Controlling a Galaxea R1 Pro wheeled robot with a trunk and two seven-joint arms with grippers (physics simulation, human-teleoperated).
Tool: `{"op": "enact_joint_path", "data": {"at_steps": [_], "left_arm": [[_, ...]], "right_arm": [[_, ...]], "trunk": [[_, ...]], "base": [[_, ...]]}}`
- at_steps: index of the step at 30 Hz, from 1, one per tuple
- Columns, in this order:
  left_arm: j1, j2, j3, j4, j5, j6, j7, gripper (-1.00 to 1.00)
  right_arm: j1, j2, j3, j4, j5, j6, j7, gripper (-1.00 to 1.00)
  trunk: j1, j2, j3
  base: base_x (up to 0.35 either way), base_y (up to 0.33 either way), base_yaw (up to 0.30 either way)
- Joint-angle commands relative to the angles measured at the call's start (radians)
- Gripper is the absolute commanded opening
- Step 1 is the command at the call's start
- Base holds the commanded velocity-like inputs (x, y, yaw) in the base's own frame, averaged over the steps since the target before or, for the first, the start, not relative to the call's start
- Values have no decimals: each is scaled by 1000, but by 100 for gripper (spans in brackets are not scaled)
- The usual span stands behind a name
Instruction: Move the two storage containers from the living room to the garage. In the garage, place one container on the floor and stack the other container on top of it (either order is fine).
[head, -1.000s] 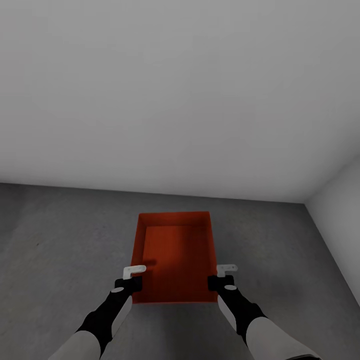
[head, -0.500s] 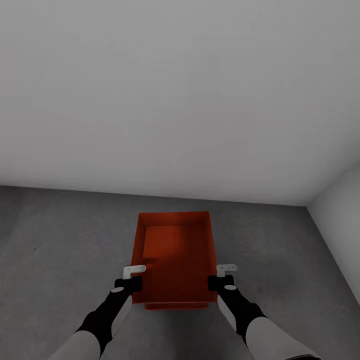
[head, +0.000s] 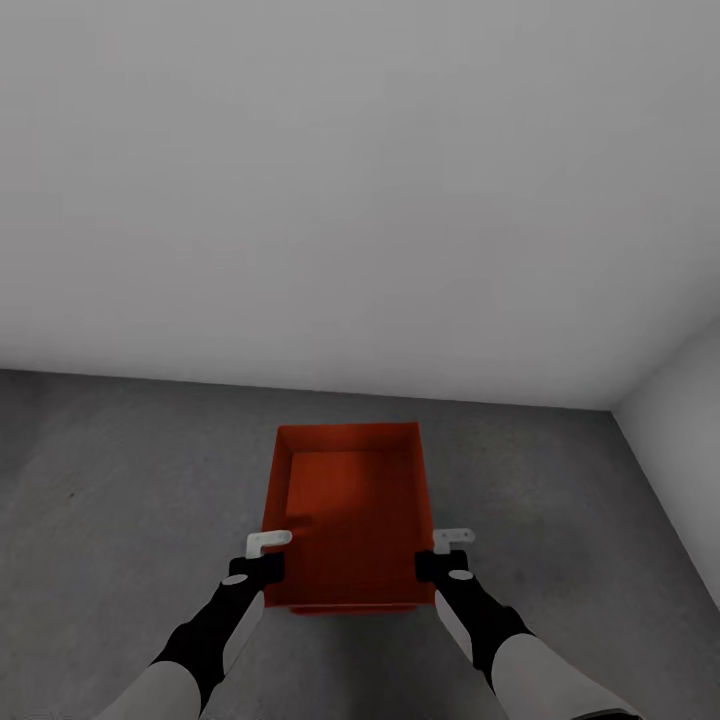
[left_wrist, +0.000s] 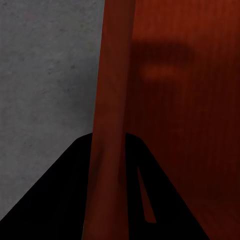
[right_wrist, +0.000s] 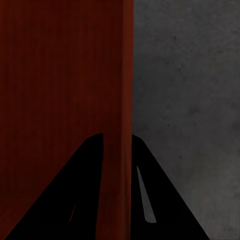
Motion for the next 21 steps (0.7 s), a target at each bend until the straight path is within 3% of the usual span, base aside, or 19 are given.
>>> {"op": "enact_joint_path", "data": {"at_steps": [1,21], "left_arm": [[0,-9,2,-13,1,2,11,-100],[0,-9,2,-11,2,3,11,-100]], "right_arm": [[0,0,-22,0,-3,8,-11,-100],[0,-1,-22,0,-4,8,-11,-100]], "trunk": [[0,-1,-1],[0,-1,-1]], "base": [[-13,0,0],[-1,0,0]]}}
